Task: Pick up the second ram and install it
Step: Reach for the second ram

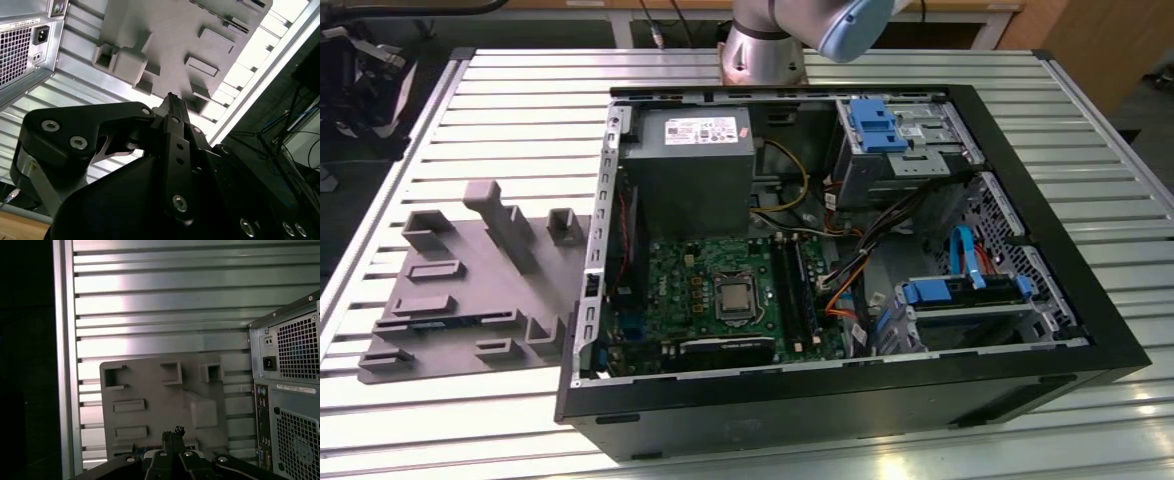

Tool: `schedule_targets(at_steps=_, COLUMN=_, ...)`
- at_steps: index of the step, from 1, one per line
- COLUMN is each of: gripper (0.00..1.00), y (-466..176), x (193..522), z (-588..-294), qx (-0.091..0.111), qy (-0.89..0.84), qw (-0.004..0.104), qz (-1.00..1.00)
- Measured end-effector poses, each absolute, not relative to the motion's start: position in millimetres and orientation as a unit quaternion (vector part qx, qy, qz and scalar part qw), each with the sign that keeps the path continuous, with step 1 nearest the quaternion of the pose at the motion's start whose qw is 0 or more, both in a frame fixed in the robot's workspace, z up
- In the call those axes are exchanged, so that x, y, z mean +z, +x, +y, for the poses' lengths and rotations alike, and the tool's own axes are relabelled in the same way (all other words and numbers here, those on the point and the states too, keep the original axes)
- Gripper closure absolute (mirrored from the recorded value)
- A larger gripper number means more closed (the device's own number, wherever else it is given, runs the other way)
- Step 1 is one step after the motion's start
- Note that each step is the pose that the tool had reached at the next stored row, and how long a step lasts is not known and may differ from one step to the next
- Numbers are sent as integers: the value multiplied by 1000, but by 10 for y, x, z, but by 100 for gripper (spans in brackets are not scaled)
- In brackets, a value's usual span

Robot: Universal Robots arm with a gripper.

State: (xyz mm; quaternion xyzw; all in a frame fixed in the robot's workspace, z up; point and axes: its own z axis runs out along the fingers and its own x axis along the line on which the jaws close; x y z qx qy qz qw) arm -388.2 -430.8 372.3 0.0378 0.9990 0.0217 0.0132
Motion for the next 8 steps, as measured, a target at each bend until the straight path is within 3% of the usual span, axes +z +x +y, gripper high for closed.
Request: schedule_targets(at_steps=8, gripper=89, y=-3923, x=3701, z=-4355, qx=22, qy=38, qw=13, qz=999)
